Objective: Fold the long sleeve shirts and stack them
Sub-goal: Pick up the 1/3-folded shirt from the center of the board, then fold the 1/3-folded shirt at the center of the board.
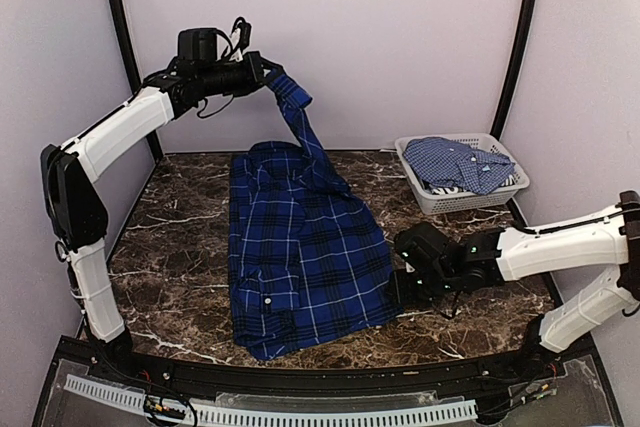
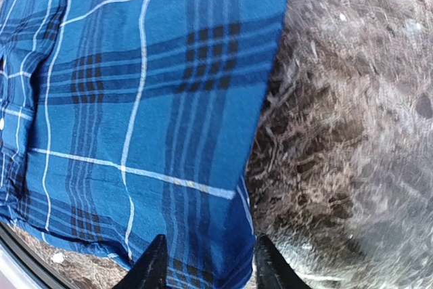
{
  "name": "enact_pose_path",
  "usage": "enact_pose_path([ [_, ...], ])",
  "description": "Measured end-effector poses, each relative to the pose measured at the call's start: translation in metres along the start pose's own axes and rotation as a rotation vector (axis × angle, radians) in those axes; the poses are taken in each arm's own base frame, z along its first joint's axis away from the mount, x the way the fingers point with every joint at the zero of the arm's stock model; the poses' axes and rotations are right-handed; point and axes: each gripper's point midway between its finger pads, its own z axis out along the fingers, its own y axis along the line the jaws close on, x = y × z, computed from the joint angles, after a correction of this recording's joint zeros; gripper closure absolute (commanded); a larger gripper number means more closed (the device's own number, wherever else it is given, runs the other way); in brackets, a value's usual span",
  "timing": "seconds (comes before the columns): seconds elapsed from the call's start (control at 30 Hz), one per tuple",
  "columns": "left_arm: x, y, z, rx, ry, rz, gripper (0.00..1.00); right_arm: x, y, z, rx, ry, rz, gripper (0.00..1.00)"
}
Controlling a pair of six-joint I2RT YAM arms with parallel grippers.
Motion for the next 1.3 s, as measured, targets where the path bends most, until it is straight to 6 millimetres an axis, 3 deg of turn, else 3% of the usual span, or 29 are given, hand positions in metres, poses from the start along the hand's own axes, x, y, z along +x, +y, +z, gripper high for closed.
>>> enact_pose_path([
  [0.3, -0.016, -0.008, 0.000, 0.015, -0.032, 0.015, 1.00, 0.018, 0.002, 0.000, 0.011, 0.034, 0.008, 1.00],
  [0.5, -0.025, -0.009, -0.001, 0.015, -0.049, 0.021, 1.00, 0.020, 0.009, -0.009, 0.031, 0.053, -0.023, 1.00],
  [0.73, -0.042, 0.009, -0.011, -0.020, -0.078, 0.025, 1.00, 0.010, 0.050, -0.023, -0.015, 0.065, -0.086, 1.00],
  [0.93, -0.049, 0.043, -0.028, -0.087, -0.089, 0.012, 1.00, 0.026, 0.079, 0.000, -0.009, 0.158, -0.182, 1.00],
  [1.3, -0.048, 0.099, -0.088, -0.218, -0.122, -0.027, 1.00, 0.040, 0.124, 0.033, -0.131, 0.253, -0.260, 1.00],
])
